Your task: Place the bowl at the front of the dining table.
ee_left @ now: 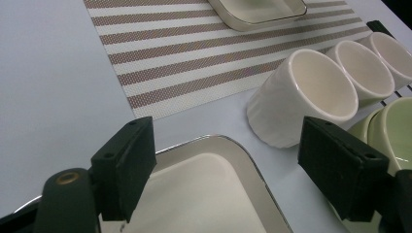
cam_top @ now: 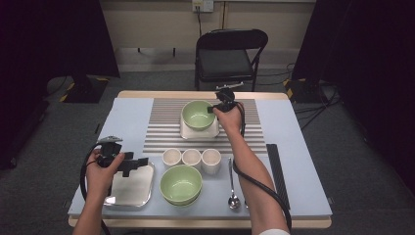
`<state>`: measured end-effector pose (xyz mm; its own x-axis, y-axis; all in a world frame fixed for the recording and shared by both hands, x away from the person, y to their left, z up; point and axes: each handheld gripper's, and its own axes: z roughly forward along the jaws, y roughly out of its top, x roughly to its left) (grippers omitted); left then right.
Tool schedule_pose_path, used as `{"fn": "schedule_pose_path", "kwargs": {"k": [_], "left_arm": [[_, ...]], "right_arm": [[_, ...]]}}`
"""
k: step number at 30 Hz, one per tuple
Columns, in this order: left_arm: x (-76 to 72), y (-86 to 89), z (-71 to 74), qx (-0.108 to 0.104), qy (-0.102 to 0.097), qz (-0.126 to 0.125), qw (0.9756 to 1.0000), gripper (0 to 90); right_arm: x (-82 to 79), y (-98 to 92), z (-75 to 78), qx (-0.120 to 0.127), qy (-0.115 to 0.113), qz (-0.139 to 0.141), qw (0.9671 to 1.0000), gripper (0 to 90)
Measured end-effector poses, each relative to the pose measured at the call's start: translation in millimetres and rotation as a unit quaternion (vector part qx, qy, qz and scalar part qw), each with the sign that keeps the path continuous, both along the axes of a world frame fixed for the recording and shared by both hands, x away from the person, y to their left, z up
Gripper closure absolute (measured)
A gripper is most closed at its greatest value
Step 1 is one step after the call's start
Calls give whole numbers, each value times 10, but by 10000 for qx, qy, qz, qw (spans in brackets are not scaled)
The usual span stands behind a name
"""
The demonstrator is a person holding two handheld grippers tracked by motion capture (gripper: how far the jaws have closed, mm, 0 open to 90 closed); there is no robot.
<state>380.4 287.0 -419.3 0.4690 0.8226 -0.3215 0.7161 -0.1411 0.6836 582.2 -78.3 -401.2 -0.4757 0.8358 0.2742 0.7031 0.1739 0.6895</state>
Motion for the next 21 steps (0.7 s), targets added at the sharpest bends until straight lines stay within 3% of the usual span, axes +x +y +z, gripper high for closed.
{"fn": "schedule_pose_path", "kwargs": {"k": [21], "left_arm": [[-1, 21, -7, -10, 6, 46, 10000, 212]], "right_arm": [[61, -31, -72, 33, 1, -107, 9999, 826]]}}
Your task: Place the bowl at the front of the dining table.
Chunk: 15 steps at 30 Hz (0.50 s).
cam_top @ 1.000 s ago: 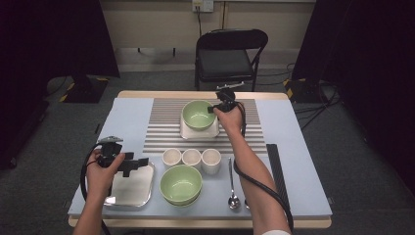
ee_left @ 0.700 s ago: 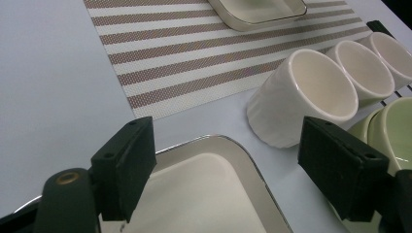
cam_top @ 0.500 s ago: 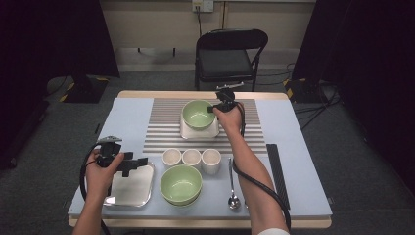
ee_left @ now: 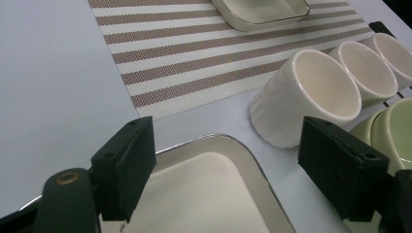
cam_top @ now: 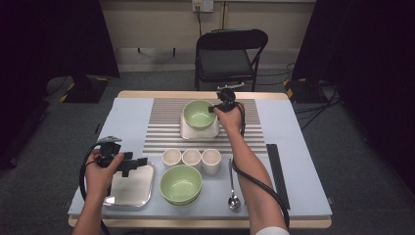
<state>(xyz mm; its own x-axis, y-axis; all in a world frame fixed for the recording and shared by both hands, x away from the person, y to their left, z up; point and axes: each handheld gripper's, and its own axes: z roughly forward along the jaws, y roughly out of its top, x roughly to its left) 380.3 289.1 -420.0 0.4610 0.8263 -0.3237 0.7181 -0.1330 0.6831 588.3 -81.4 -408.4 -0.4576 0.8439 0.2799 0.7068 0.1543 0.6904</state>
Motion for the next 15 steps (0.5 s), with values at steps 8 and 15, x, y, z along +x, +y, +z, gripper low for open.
{"fn": "schedule_pose_path", "kwargs": {"k": [8, 15], "left_arm": [[-3, 2, -4, -3, -7, 16, 10000, 212], [-3, 5, -7, 5, -6, 7, 10000, 213]], "right_arm": [[16, 14, -26, -12, 19, -20, 10000, 825], [34, 20, -32, -40, -9, -16, 10000, 825]]}}
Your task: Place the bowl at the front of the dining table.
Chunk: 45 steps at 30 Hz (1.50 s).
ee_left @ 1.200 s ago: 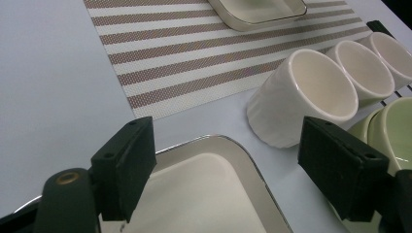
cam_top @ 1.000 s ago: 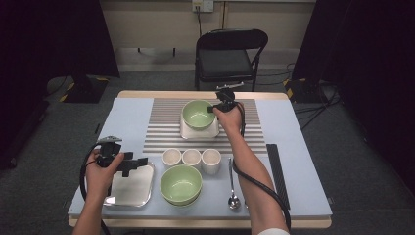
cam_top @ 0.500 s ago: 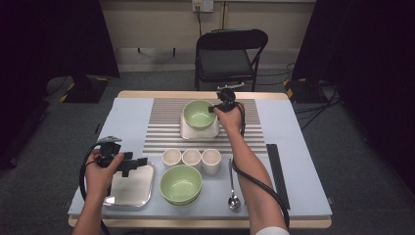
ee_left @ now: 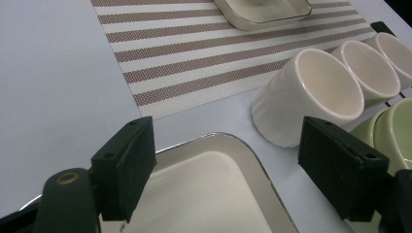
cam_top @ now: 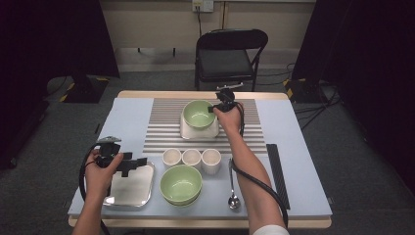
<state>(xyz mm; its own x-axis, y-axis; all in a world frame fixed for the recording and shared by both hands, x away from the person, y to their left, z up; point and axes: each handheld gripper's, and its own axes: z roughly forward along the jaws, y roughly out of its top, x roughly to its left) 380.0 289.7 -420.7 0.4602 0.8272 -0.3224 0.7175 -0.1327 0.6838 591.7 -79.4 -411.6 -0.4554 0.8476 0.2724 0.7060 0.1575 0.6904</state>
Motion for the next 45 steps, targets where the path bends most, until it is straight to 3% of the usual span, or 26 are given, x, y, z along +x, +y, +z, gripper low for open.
{"fn": "schedule_pose_path", "kwargs": {"k": [45], "left_arm": [[2, 4, -17, 25, 27, -2, 10000, 213]], "right_arm": [[69, 26, -116, 35, 27, -94, 9999, 824]]}}
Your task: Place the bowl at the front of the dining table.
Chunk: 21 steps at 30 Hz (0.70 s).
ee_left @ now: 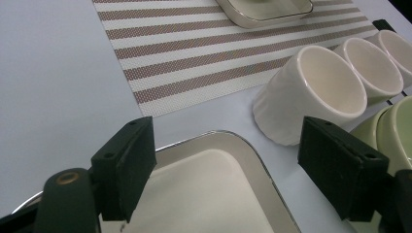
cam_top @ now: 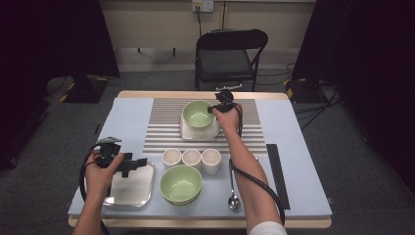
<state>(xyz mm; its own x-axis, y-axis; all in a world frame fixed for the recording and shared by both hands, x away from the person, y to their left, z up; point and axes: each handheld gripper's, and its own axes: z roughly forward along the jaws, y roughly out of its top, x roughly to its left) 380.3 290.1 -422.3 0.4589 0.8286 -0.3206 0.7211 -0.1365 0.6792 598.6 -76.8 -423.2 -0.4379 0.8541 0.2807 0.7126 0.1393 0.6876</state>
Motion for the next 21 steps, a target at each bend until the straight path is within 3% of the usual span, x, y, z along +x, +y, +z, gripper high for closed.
{"fn": "schedule_pose_path", "kwargs": {"k": [21], "left_arm": [[-1, 6, -7, 9, 18, 11, 10000, 213]], "right_arm": [[21, 30, -66, -88, -1, 16, 10000, 823]]}}
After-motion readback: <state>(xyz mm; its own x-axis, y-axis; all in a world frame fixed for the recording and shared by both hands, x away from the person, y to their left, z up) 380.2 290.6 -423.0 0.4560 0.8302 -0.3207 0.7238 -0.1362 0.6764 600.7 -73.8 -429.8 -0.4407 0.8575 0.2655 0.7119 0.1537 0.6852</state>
